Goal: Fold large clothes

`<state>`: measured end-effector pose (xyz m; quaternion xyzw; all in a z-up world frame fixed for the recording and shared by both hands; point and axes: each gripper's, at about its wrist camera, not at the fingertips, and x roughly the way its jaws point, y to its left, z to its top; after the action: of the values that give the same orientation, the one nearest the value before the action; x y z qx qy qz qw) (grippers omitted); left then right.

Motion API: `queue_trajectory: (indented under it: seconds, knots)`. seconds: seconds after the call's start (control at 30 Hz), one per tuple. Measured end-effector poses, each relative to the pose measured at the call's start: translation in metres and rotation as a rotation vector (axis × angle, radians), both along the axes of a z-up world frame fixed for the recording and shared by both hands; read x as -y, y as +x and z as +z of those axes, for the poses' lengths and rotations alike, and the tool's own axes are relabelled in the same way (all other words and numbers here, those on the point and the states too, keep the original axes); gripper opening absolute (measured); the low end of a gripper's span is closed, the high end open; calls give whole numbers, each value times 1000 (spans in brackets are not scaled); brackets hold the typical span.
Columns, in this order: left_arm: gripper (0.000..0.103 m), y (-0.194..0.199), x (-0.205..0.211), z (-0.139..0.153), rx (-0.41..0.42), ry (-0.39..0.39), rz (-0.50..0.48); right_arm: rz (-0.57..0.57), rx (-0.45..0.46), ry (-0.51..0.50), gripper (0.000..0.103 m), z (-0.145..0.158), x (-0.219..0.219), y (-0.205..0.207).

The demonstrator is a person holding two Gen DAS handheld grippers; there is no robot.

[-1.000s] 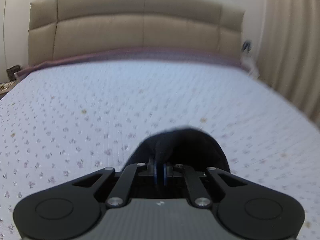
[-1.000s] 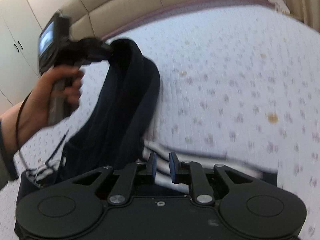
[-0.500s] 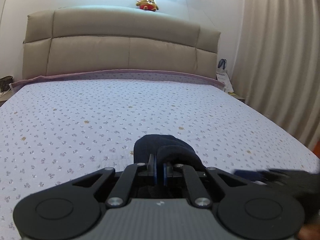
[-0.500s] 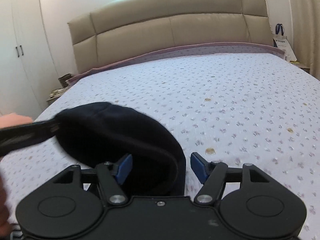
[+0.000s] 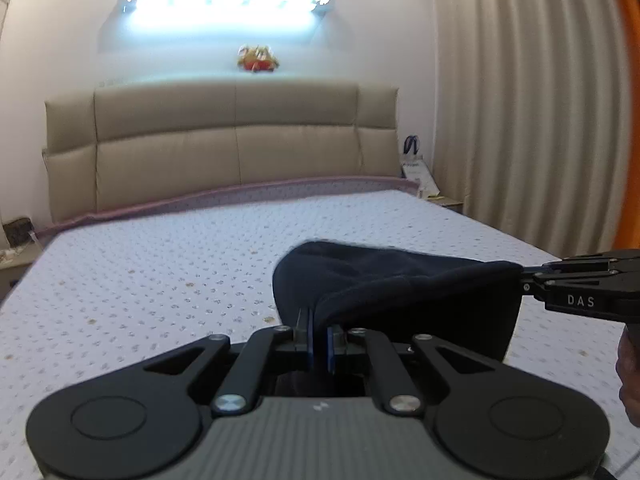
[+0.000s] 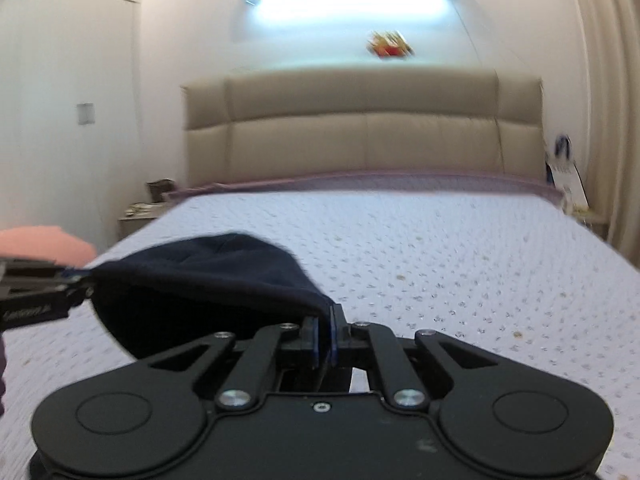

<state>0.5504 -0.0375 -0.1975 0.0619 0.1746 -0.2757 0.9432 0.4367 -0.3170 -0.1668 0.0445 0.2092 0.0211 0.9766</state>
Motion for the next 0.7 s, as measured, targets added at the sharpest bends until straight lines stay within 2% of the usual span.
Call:
queue_trajectory:
  seconds: [0.1,0.17,0.23,0.27,0.3,0.33,0.4,0.47,0.53,0.6,0.7]
  knots:
    - [8,-75,-16,-3,-45,18,6,50,-33,7,7,2,1,-62]
    - [12,-117,-25,-16,-138,26,2,76,-88,14,10,-3,-1,-102]
    - [19,-157,-34,-37,-269,46,-15,119,-198,51,15,-17,-4,-135]
    - [32,-171,-38,-49,-337,67,-13,139,-259,57,38,-28,-6,-145]
    - [45,-188,-43,-62,-414,95,10,154,-345,61,67,-41,-7,-158]
    - [48,-199,-50,-73,-474,111,40,166,-406,73,72,-51,-7,-169]
    - [48,-212,-67,-84,-540,102,76,159,-506,122,69,-65,1,-186]
    - [48,-209,-87,-88,-604,18,120,140,-564,219,70,-70,11,-190]
    - [49,-195,-105,-89,-630,-118,162,109,-578,339,71,-70,20,-184]
    - [53,-165,-118,-91,-657,-258,202,67,-581,428,77,-72,22,-171]
    - [58,-127,-122,-101,-691,-402,226,7,-592,526,77,-82,23,-147]
